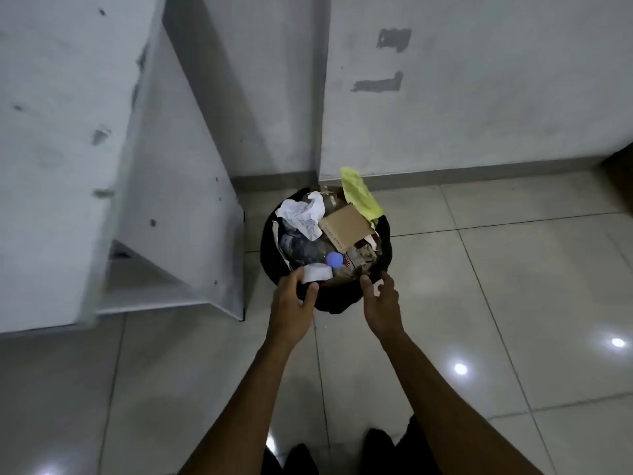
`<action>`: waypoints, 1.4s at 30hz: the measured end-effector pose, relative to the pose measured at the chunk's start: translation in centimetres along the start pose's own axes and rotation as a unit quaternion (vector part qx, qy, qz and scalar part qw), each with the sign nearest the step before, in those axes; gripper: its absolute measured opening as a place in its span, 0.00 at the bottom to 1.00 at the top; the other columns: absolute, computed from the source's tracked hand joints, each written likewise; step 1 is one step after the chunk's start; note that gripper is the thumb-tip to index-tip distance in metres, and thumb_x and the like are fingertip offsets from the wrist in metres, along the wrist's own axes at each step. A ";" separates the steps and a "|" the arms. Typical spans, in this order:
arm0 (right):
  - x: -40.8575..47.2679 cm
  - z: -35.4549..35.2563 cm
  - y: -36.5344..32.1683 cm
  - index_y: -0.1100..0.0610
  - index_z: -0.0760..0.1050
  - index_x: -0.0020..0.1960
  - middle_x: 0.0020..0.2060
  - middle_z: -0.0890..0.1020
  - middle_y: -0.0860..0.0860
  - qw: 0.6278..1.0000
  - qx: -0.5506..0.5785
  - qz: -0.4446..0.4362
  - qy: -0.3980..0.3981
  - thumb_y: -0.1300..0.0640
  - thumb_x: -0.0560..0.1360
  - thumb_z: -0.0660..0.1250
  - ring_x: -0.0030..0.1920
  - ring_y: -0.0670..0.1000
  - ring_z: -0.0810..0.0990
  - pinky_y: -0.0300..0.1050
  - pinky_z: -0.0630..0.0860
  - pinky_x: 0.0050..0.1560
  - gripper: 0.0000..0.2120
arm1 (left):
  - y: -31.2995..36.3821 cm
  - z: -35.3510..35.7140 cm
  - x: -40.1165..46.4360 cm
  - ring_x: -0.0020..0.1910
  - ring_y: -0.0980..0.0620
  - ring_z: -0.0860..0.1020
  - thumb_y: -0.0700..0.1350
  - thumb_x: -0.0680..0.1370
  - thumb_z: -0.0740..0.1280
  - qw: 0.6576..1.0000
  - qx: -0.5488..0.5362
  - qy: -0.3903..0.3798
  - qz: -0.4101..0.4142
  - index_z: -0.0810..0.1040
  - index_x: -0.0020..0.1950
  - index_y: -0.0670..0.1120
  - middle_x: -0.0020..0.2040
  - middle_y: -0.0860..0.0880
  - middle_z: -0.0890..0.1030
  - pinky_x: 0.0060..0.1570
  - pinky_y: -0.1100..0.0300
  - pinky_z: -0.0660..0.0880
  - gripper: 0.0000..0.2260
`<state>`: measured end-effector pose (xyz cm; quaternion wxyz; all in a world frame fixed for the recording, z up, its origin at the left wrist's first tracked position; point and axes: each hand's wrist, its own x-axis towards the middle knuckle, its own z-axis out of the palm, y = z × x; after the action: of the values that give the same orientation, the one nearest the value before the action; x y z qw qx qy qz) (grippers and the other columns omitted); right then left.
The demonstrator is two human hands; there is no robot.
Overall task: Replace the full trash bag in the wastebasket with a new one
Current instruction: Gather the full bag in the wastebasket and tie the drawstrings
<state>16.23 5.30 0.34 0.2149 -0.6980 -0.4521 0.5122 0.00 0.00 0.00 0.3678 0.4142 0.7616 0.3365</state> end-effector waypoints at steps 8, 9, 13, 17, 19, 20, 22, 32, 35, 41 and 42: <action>11.5 4.0 7.3 0.50 0.51 0.81 0.75 0.65 0.55 0.959 0.247 0.118 0.071 0.31 0.76 0.60 0.71 0.61 0.69 0.59 0.73 0.66 0.41 | -7.2 8.5 7.2 0.77 0.40 0.55 0.58 0.79 0.62 0.972 -0.010 0.237 -0.002 0.54 0.79 0.41 0.79 0.39 0.52 0.72 0.42 0.62 0.35; 12.3 4.2 7.7 0.51 0.55 0.80 0.75 0.67 0.54 0.951 0.279 0.121 0.047 0.30 0.75 0.60 0.70 0.60 0.70 0.59 0.74 0.65 0.41 | -7.7 9.2 7.7 0.77 0.40 0.55 0.59 0.79 0.61 0.969 -0.011 0.246 0.006 0.53 0.79 0.41 0.79 0.39 0.51 0.72 0.42 0.62 0.36; 13.1 4.3 8.2 0.55 0.71 0.72 0.67 0.76 0.54 0.951 0.301 0.073 0.022 0.29 0.73 0.63 0.65 0.57 0.76 0.60 0.75 0.65 0.38 | -8.4 10.8 8.1 0.77 0.38 0.55 0.56 0.81 0.59 0.957 -0.019 0.286 0.037 0.53 0.79 0.39 0.79 0.39 0.50 0.72 0.45 0.61 0.33; 13.4 2.8 7.3 0.57 0.76 0.65 0.62 0.79 0.55 0.942 0.325 0.057 0.056 0.40 0.77 0.67 0.60 0.56 0.78 0.58 0.77 0.64 0.25 | -7.2 10.5 7.3 0.75 0.37 0.59 0.51 0.82 0.62 0.955 -0.039 0.293 -0.005 0.49 0.80 0.38 0.79 0.36 0.51 0.67 0.48 0.64 0.34; 13.7 2.1 6.9 0.58 0.78 0.61 0.59 0.81 0.55 0.937 0.337 0.067 0.052 0.44 0.78 0.68 0.56 0.55 0.79 0.56 0.79 0.60 0.19 | -6.9 9.9 7.3 0.74 0.37 0.61 0.52 0.81 0.62 0.957 -0.074 0.273 -0.061 0.46 0.80 0.38 0.78 0.36 0.52 0.66 0.48 0.66 0.36; 13.7 1.7 6.8 0.58 0.78 0.59 0.57 0.81 0.54 0.933 0.351 0.076 0.037 0.45 0.78 0.68 0.54 0.54 0.80 0.54 0.79 0.56 0.18 | -7.0 9.6 7.5 0.74 0.37 0.61 0.53 0.81 0.63 0.957 -0.091 0.265 -0.080 0.45 0.80 0.38 0.78 0.35 0.54 0.67 0.49 0.65 0.38; 13.9 1.2 6.9 0.57 0.78 0.56 0.55 0.83 0.54 0.917 0.388 0.092 -0.015 0.46 0.78 0.69 0.54 0.54 0.80 0.53 0.79 0.53 0.16 | -7.4 9.0 8.0 0.74 0.37 0.63 0.55 0.80 0.63 0.957 -0.113 0.250 -0.098 0.46 0.79 0.37 0.77 0.35 0.58 0.68 0.50 0.64 0.39; 14.2 -0.4 6.4 0.58 0.78 0.63 0.60 0.82 0.56 0.899 0.397 0.169 -0.078 0.46 0.75 0.72 0.60 0.57 0.80 0.54 0.79 0.46 0.22 | -8.3 6.3 8.5 0.55 0.43 0.79 0.64 0.77 0.62 0.940 -0.225 0.170 -0.195 0.73 0.66 0.40 0.64 0.42 0.77 0.58 0.50 0.76 0.30; 13.2 -1.0 5.9 0.58 0.79 0.53 0.50 0.84 0.54 0.913 0.371 0.158 -0.058 0.49 0.75 0.74 0.49 0.53 0.82 0.49 0.78 0.43 0.13 | -8.1 6.0 8.1 0.49 0.48 0.78 0.58 0.79 0.63 0.920 -0.303 0.142 -0.203 0.73 0.58 0.46 0.58 0.45 0.78 0.51 0.51 0.78 0.16; 13.4 -1.7 5.4 0.60 0.76 0.55 0.49 0.82 0.56 0.929 0.349 0.123 -0.017 0.56 0.78 0.70 0.42 0.54 0.80 0.49 0.76 0.34 0.09 | -8.3 5.4 8.1 0.57 0.46 0.75 0.56 0.83 0.55 0.895 -0.365 0.120 -0.225 0.71 0.69 0.47 0.66 0.44 0.76 0.50 0.53 0.73 0.19; 13.6 -1.7 5.5 0.61 0.76 0.54 0.50 0.82 0.58 0.932 0.344 0.113 -0.002 0.57 0.78 0.70 0.42 0.54 0.80 0.48 0.77 0.35 0.08 | -8.4 5.3 8.2 0.59 0.46 0.75 0.57 0.83 0.54 0.896 -0.365 0.117 -0.226 0.70 0.69 0.47 0.67 0.45 0.76 0.51 0.54 0.72 0.21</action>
<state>20.96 14.40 -10.22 0.3817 -0.6265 -0.1663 0.6588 -1.92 4.68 -11.82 0.4674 0.0256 0.6959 0.5446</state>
